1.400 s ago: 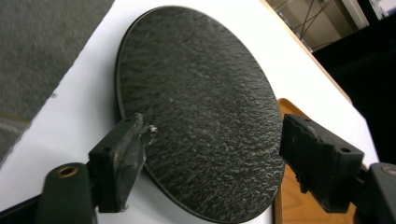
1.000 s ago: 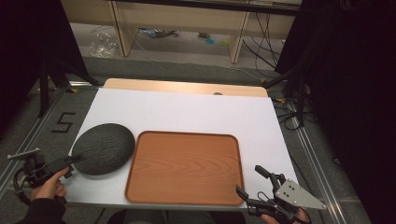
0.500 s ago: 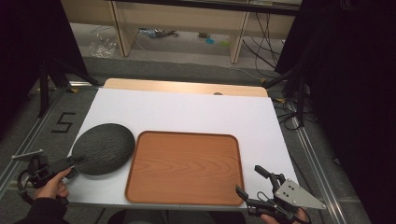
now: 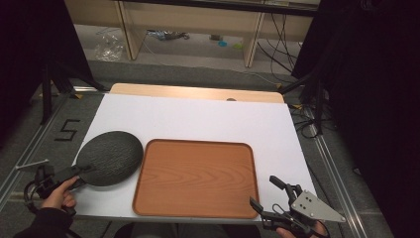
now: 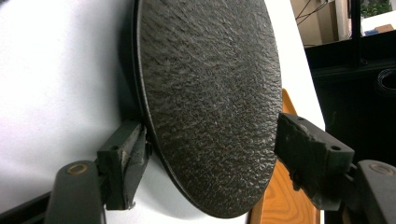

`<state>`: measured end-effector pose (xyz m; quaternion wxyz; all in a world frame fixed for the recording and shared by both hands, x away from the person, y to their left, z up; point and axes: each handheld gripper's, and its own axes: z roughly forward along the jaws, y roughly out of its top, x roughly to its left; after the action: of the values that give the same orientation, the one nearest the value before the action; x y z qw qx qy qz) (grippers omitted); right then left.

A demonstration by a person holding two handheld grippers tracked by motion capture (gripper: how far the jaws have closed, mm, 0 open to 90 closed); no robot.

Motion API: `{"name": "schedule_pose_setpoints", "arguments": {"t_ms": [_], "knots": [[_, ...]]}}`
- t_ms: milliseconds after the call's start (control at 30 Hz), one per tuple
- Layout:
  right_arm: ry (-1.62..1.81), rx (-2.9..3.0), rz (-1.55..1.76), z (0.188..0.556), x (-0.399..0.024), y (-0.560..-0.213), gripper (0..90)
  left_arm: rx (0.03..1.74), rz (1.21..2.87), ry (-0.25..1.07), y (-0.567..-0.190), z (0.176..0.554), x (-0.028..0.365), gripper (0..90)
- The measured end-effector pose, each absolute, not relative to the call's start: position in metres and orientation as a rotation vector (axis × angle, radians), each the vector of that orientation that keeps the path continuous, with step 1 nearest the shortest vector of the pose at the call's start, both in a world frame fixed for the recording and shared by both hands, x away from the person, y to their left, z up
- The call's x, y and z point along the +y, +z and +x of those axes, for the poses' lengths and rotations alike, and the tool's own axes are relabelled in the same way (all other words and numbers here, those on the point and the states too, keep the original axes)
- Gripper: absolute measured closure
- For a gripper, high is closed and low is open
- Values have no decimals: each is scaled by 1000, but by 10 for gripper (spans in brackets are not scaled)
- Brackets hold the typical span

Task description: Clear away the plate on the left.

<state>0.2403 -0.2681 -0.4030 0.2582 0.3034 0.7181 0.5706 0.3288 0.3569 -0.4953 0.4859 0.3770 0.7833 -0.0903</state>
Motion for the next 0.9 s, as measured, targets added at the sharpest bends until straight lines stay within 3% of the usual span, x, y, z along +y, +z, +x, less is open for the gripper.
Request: {"name": "schedule_pose_setpoints", "arguments": {"t_ms": [133,567,700,833,900], "knots": [[1552,1947,818,241,-268,-403,165,1919,932,-221,-496,332,353,263],[1532,1947,810,241,-268,-403,168,1924,856,-255,-504,336,356,350],[1548,1954,818,240,-267,-403,170,1950,810,-245,-506,334,357,450],[1512,1962,816,240,-269,-402,171,2000,804,-192,-507,331,357,662],[1510,1964,816,240,-269,-402,172,2029,827,-152,-505,332,356,722]]}}
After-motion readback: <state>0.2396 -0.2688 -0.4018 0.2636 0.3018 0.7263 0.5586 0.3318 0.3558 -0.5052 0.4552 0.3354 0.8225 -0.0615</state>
